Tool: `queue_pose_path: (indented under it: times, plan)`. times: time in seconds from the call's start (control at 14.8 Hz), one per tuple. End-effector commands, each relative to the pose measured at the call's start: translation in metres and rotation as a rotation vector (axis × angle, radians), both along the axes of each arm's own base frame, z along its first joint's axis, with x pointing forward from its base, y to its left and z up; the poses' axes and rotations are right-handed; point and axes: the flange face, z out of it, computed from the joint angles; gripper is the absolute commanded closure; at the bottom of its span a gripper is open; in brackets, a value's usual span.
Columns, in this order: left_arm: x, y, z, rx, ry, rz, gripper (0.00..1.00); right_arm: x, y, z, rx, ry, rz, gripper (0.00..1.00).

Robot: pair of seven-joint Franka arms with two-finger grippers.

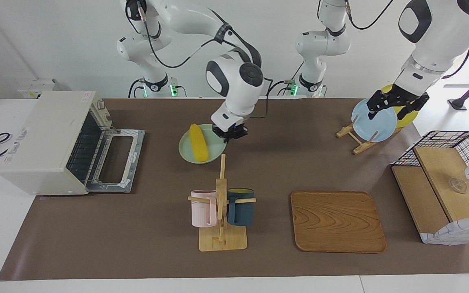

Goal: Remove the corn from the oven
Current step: 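Pull the corn out and carry it toward the green plate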

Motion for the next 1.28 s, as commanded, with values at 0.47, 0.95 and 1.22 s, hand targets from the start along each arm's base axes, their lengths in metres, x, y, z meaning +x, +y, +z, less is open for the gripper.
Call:
queue_pose_path:
  times: [0.47,0.95,1.22]
  plan:
    - [-0.003,0.005,0.004,0.009,-0.011,0.006,0.00,0.010,0.011,0.001,0.250,-0.001,-0.137,0.50]
    - [-0.003,0.005,0.004,0.009,-0.011,0.007,0.00,0.025,-0.070,0.055,0.032,0.018,0.010,0.88]
    - [-0.005,-0.019,0.001,0.008,-0.004,0.006,0.00,0.032,-0.191,0.054,-0.005,0.079,-0.028,0.88]
